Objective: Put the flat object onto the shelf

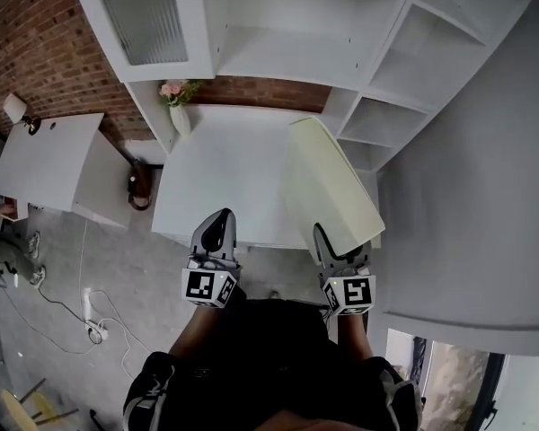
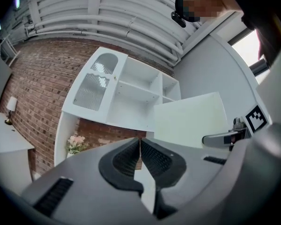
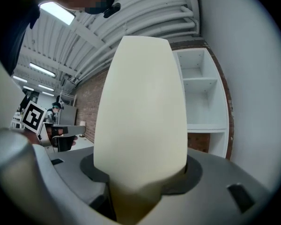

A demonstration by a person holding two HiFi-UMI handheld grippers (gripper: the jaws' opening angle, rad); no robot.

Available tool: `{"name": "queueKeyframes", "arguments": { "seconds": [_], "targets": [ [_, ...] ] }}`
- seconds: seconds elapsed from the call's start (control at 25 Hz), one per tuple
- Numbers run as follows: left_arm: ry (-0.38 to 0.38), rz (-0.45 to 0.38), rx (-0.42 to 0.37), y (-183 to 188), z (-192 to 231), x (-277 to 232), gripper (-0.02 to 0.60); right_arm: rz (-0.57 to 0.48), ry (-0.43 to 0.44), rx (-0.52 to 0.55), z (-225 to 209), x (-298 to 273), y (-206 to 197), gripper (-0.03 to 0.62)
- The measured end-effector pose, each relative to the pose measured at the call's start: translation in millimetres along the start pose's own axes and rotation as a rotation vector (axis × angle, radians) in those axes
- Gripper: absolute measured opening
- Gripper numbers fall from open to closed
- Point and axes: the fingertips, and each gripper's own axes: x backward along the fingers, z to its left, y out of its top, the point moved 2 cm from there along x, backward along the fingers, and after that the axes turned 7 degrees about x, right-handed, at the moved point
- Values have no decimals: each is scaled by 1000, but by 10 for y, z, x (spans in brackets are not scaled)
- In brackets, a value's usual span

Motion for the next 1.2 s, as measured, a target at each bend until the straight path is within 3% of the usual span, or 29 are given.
{"name": "queueKeyframes", "arguments": {
  "seconds": [0.2, 0.36, 0.52, 0.8, 1.0, 1.2],
  "targets": [
    [-32, 0, 3, 91, 252, -307, 17, -15, -46, 230, -24, -404, 409, 284],
    [-40, -10, -4, 134, 467, -466, 17, 148, -122, 444, -67, -653, 531, 284],
    [-33, -17, 7, 197, 662, -551, 17, 83, -176, 686, -69, -890, 815, 284],
    [-68, -9, 29, 213, 777, -698, 18, 19, -288, 972, -66, -1281, 1292, 284],
    [-76, -6, 25, 230, 852, -716, 17, 69, -302, 1116, -109, -1694, 1239, 284],
    [-65, -8, 35, 257, 968, -695, 17, 190, -292, 1221, -224, -2162, 974, 284]
  ]
}}
